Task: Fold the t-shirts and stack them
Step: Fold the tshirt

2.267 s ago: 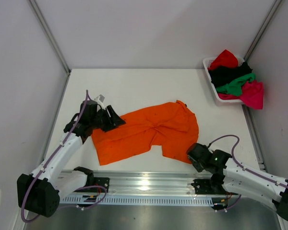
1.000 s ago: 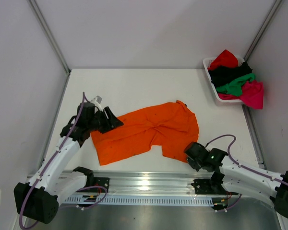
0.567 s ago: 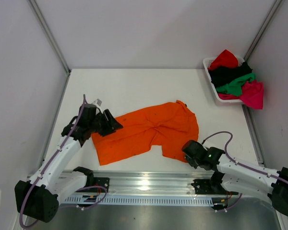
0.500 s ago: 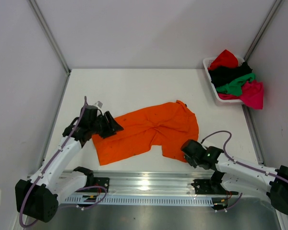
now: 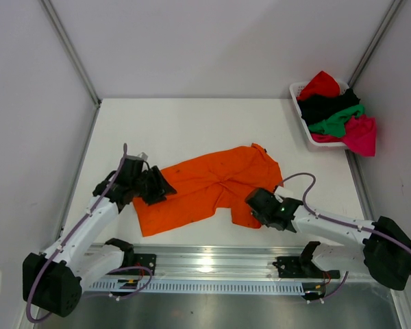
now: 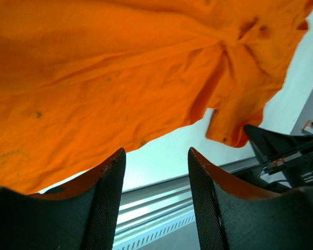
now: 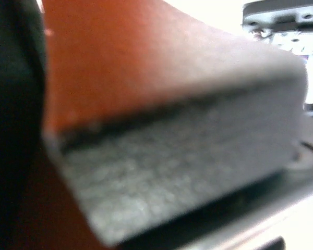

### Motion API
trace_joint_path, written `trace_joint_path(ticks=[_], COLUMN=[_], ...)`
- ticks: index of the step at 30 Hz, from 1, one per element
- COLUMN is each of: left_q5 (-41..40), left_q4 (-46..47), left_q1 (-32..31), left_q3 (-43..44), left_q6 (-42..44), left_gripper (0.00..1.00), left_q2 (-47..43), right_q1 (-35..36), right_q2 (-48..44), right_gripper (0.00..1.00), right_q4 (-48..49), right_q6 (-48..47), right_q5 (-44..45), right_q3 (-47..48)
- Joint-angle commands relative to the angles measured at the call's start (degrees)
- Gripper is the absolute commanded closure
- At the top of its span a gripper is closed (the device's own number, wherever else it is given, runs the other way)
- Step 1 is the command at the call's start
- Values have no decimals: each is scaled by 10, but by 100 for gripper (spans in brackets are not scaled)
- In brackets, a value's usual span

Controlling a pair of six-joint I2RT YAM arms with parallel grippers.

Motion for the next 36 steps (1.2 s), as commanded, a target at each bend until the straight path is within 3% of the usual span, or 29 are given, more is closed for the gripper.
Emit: trace_joint_path(ticks=[1,9,20,30,36], left_q5=[-9,-83,-154,-114,-132], left_q4=[-45,-166,-296,-320,-326], left_q1=[-13,-30,-30,-37,-41], left_q3=[-18,-35,-55,-86,-84], left_q6=[-35,-78,-179,-199,-210], left_gripper=[46,46,46,47,48], left_q2=[9,-49,-199,-189,-154], right_q1=[-7,-58,-141,-177,-206], right_q2=[27,47,20,48,54], right_gripper=[100,100,100,100,100], right_q4=[41,71,98,144,165], right_q6=[-39,-93,-148,-176,-187], right_q5=[16,10,-8,-43,-61], right_q3=[26,55,45,53,58])
